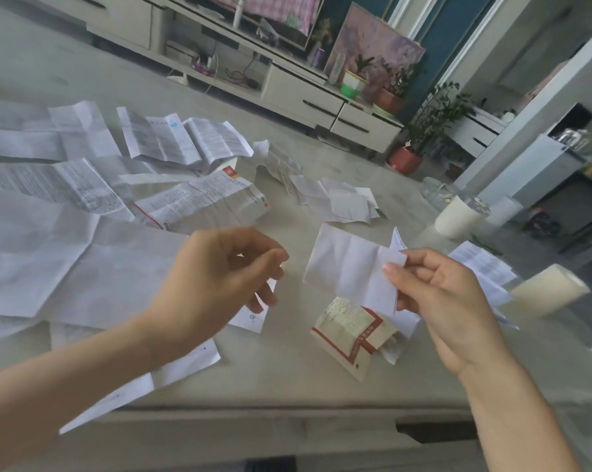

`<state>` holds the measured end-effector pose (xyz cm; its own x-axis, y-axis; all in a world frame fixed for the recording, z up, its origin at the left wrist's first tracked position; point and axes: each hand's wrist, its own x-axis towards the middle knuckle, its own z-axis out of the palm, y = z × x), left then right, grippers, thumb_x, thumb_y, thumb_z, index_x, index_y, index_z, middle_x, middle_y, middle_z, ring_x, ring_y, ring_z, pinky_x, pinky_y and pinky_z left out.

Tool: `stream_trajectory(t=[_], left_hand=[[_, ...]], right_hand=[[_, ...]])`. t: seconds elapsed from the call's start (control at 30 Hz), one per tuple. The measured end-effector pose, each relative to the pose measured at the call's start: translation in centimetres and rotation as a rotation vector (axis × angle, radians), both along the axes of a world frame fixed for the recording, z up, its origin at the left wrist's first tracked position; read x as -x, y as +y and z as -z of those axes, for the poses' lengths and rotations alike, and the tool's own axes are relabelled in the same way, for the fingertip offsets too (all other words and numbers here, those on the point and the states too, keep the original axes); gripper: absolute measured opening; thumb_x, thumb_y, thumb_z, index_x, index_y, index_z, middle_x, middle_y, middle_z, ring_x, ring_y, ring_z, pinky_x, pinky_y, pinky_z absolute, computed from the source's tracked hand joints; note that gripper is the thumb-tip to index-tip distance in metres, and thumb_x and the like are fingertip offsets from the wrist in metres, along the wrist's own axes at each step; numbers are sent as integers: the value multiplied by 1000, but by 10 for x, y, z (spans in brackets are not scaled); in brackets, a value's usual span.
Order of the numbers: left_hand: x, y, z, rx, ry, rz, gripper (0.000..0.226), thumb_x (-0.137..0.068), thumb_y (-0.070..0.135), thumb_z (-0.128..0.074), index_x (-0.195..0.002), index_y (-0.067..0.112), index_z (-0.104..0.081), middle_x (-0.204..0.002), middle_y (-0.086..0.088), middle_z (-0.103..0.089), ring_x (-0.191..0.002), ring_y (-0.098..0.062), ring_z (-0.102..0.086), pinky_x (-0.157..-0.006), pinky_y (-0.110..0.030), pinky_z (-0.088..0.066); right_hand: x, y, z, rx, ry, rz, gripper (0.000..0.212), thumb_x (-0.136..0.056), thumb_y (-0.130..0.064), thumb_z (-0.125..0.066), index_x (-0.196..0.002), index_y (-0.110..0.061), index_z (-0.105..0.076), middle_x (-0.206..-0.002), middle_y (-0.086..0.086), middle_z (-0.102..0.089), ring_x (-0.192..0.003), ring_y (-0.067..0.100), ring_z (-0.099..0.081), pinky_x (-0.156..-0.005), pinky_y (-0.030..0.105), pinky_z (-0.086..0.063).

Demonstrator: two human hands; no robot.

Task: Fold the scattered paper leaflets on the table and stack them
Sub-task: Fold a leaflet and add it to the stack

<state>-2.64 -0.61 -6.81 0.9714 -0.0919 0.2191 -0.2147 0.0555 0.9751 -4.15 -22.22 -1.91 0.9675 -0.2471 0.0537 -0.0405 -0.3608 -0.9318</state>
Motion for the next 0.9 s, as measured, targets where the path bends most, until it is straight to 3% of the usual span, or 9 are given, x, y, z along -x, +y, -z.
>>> stream_trajectory(t=[0.13,0.23,0.3,0.43,0.53,0.6,0.73,0.9], left_hand=[[3,3,4,-106,24,75,17,-85,5,-61,-72,13,-69,-64,0,-69,-51,-13,-64,-47,-23,-50],[8,0,5,-297,-100,110,21,-84,12,-63,-75,29,-69,-72,10,-69,-61,-1,-63,-57,-18,-51],[6,-13,-1,-475,-207,145,18,-83,22,-65,-91,37,-65,-83,16,-67,-77,6,-59,-66,-10,-46],[-15,-59,-7,-836,-336,289,60,-84,32,-65,-138,30,-39,-134,11,-47,-123,-6,-41,-98,-18,-31],[-24,-87,-3,-1029,-414,340,73,-86,28,-64,-146,29,-23,-149,8,-30,-137,-12,-21,-108,-25,-21],[-28,-93,3,-1127,-431,335,72,-87,28,-62,-146,30,-21,-149,7,-30,-138,-13,-20,-109,-28,-19],[-29,-91,14,-1098,-415,264,64,-87,25,-61,-143,27,-31,-139,3,-43,-130,-16,-34,-105,-28,-26],[-27,-90,20,-905,-368,210,55,-83,15,-66,-134,22,-46,-123,4,-56,-113,-17,-50,-92,-29,-41]], right_hand=[[10,-27,-6,-283,-73,122,11,-90,-6,-53,-84,-10,-62,-71,0,-69,-62,12,-59,-52,17,-48],[10,-49,-10,-477,-85,212,13,-91,-5,-49,-87,-9,-60,-71,-1,-66,-62,9,-57,-43,14,-42],[9,-58,-5,-575,-4,250,13,-92,-5,-47,-88,-9,-59,-71,1,-61,-51,6,-50,-38,12,-34],[8,-62,8,-653,149,288,21,-92,-2,-45,-75,-10,-54,-56,2,-53,-33,4,-41,-33,11,-26],[13,-66,8,-671,126,282,22,-91,-2,-47,-73,-11,-54,-48,-1,-52,-33,5,-41,-33,12,-26],[16,-70,10,-673,131,276,21,-91,-2,-49,-73,-10,-56,-48,-1,-53,-34,5,-41,-33,13,-27],[18,-72,12,-690,163,237,18,-89,-4,-53,-74,-12,-58,-50,-2,-57,-37,5,-42,-33,12,-28],[21,-60,19,-683,170,236,13,-87,-5,-57,-76,-10,-60,-60,3,-52,-42,8,-39,-32,14,-27]])
